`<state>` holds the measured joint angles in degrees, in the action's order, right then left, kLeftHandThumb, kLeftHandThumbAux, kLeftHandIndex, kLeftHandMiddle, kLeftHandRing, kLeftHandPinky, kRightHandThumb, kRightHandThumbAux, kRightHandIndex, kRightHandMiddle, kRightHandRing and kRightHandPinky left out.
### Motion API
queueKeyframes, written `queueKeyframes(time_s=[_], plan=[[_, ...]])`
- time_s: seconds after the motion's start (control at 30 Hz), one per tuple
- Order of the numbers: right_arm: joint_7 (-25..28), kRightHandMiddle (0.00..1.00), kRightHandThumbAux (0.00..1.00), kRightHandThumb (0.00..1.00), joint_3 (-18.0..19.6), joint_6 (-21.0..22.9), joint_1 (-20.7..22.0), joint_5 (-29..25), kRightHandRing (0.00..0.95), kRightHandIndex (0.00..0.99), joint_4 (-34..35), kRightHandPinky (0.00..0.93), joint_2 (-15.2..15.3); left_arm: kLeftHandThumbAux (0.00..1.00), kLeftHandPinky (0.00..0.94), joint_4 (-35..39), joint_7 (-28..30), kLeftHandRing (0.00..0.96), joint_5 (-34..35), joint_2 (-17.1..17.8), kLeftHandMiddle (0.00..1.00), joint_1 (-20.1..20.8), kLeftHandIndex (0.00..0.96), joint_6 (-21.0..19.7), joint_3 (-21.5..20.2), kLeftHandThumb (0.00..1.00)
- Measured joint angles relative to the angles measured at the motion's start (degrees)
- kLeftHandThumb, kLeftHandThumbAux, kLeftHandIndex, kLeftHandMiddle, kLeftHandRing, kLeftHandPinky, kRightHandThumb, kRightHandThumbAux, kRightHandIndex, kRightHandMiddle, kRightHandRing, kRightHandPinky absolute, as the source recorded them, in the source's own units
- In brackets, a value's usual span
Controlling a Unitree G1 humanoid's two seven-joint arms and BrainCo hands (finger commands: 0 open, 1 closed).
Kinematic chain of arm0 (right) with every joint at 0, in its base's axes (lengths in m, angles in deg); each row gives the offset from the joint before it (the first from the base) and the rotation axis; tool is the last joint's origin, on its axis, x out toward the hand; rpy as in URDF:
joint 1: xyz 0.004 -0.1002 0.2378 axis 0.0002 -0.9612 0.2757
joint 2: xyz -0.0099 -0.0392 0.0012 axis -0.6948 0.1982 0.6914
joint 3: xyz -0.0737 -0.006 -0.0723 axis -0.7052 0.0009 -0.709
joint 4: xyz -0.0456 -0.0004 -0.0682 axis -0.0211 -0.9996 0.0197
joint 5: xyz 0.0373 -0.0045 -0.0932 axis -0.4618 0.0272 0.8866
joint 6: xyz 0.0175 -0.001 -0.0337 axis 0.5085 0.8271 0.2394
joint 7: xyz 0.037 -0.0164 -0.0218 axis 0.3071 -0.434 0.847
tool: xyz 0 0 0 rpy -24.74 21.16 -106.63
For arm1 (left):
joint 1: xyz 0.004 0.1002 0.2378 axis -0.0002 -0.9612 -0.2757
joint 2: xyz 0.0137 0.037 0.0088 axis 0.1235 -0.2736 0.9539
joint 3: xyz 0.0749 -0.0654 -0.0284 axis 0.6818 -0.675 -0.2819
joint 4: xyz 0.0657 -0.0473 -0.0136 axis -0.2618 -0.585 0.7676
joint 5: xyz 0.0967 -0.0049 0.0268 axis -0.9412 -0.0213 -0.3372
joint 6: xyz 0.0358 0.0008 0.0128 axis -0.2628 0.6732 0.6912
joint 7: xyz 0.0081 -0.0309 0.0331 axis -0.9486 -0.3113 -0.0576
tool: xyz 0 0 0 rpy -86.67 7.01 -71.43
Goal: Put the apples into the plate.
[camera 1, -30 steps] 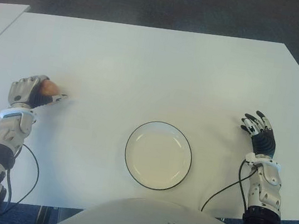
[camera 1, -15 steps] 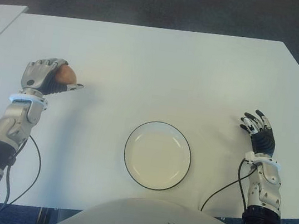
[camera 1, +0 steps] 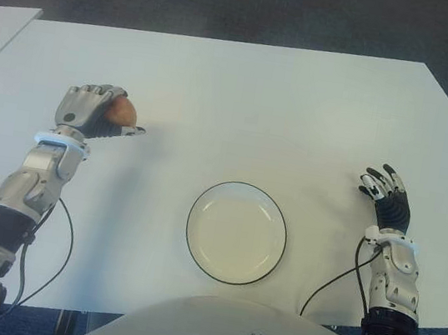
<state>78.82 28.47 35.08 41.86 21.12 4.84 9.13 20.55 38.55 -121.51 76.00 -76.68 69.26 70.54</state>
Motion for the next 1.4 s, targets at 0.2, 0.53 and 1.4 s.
queueKeyframes(time_s=[0.2,0.53,1.4], plan=[[0.22,0.285,0.654,0.285,-0.07,0.16,-0.05,-0.03,0.290,0.131,0.19,0.292,-0.11,0.694,0.586,3.15,1.89,0.838,-2.16,-1.77,0.893,1.70,0.443,0.88,1.67,0.758],[-0.34,0.279,0.671,0.273,-0.15,0.45,0.05,0.00,0.281,0.129,0.47,0.283,-0.35,0.694,0.790,11.44,7.57,0.859,-5.58,-9.12,0.874,5.22,0.443,0.64,6.12,0.756],[-1.04,0.260,0.687,0.246,-1.17,-0.25,-0.42,0.13,0.271,0.111,1.21,0.282,-1.44,0.693,0.859,18.51,11.64,0.857,-17.51,-22.20,0.852,8.34,0.444,6.88,20.47,0.751]])
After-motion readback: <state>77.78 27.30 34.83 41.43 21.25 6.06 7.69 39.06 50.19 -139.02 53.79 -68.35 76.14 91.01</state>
